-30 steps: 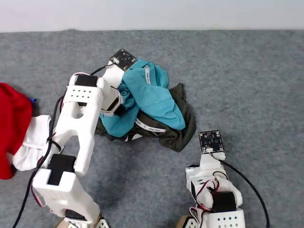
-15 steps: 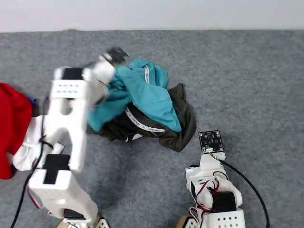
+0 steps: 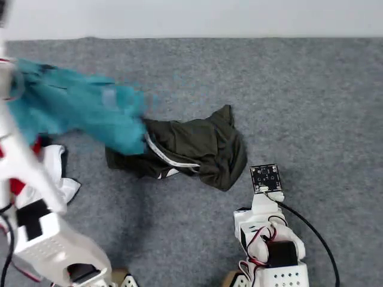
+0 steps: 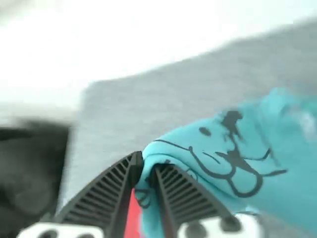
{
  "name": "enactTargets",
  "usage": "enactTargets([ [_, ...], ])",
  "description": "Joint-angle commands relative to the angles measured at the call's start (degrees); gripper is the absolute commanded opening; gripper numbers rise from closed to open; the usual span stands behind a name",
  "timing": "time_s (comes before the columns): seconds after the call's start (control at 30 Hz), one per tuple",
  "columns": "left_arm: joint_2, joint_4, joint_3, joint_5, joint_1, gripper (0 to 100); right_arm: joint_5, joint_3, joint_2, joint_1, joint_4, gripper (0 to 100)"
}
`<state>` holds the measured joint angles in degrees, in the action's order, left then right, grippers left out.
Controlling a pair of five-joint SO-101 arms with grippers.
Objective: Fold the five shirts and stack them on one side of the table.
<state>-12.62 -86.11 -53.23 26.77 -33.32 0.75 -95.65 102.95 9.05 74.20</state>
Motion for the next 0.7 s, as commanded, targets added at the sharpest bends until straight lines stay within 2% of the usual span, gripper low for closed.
enactTargets([
  [0.0, 2.81, -0.09, -9.01, -0.7, -6.86, 0, -0.62, -0.79, 0.57, -0.48, 0.4, 0.9],
  [0.13, 2.73, -0.09, -14.29, -1.05, -13.27, 0, -0.62, -0.79, 0.57, -0.48, 0.4, 0.9],
  [0.3, 2.64, -0.09, -16.92, -5.19, -20.22, 0, -0.62, -0.79, 0.57, -0.48, 0.4, 0.9],
  [0.5, 2.64, -0.44, -9.8, -3.87, -21.8, 1, -0.62, -0.79, 0.57, -0.48, 0.4, 0.9],
  [0.57, 3.08, -0.62, -7.6, -0.79, -21.8, 4, -0.62, -0.79, 0.57, -0.48, 0.4, 0.9],
  [0.67, 3.16, -2.2, -6.81, 0.62, -23.21, 15, -0.62, -0.79, 0.57, -0.48, 0.4, 0.9],
])
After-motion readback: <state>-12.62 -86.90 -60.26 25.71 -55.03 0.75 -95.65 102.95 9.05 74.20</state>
